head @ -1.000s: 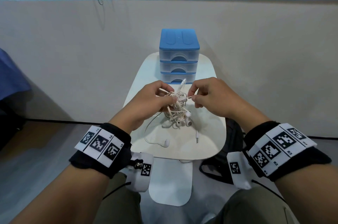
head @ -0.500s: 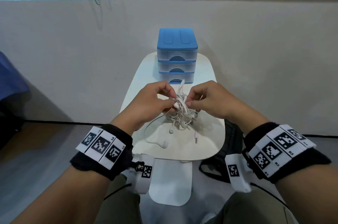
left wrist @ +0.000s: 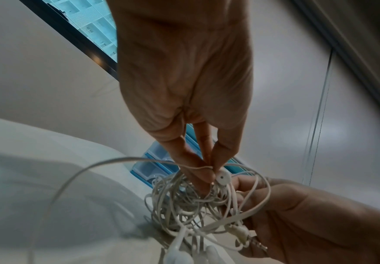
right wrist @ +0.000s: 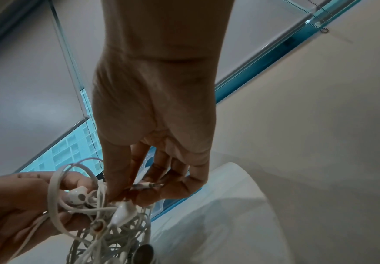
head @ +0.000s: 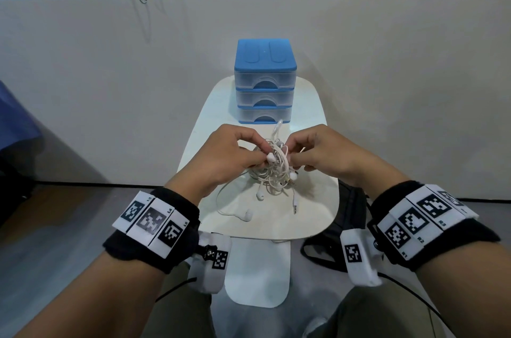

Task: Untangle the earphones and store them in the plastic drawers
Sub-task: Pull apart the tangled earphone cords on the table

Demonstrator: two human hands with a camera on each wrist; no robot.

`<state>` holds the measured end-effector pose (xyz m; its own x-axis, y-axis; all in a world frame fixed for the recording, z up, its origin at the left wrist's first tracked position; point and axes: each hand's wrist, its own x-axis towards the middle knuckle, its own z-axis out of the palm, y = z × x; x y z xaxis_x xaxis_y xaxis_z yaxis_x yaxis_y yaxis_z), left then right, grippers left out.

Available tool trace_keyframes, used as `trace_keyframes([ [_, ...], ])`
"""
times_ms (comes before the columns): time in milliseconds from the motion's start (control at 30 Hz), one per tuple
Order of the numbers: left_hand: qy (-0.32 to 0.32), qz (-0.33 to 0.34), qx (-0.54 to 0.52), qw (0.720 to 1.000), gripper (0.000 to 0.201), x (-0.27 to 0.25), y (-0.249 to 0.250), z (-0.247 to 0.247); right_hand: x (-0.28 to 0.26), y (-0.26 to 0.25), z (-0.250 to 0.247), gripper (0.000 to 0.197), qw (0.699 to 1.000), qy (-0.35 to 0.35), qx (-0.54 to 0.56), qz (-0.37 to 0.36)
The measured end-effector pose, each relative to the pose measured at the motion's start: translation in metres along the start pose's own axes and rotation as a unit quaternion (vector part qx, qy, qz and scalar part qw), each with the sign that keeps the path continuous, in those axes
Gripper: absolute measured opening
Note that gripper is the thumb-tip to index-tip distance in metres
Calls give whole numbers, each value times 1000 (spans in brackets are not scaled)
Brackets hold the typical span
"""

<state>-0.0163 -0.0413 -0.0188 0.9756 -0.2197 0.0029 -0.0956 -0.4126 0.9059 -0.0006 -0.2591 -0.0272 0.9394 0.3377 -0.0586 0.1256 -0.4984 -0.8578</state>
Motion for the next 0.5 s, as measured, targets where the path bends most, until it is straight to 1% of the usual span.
trace_keyframes([
  [67, -12, -6, -12, 1000, 10, -1, 1, -1, 0, 1, -1, 9, 1000, -5, 15, 6],
  [133, -23, -8, -11, 1000, 16, -2, 1, -1, 0, 1, -2, 13, 999, -5, 33, 12],
  [200, -27, -7, 1, 1000, 19, -2, 2, 0, -1, 1, -2, 12, 999, -10, 35, 13],
  [267, -14, 1, 19, 1000, 14, -2, 2, 2, -2, 0, -1, 14, 1000, -21, 20, 6],
  [333, 0, 10, 29, 1000, 9, 0, 1, 3, -1, 1, -1, 19, 1000, -17, 7, 5],
  [433, 17, -1, 35, 999, 10, 2, 0, 2, 2, 6, -3, 17, 1000, 5, 16, 17],
  [500, 25, -4, 37, 999, 10, 3, -1, 2, 3, 8, -3, 16, 999, 6, 25, 21],
])
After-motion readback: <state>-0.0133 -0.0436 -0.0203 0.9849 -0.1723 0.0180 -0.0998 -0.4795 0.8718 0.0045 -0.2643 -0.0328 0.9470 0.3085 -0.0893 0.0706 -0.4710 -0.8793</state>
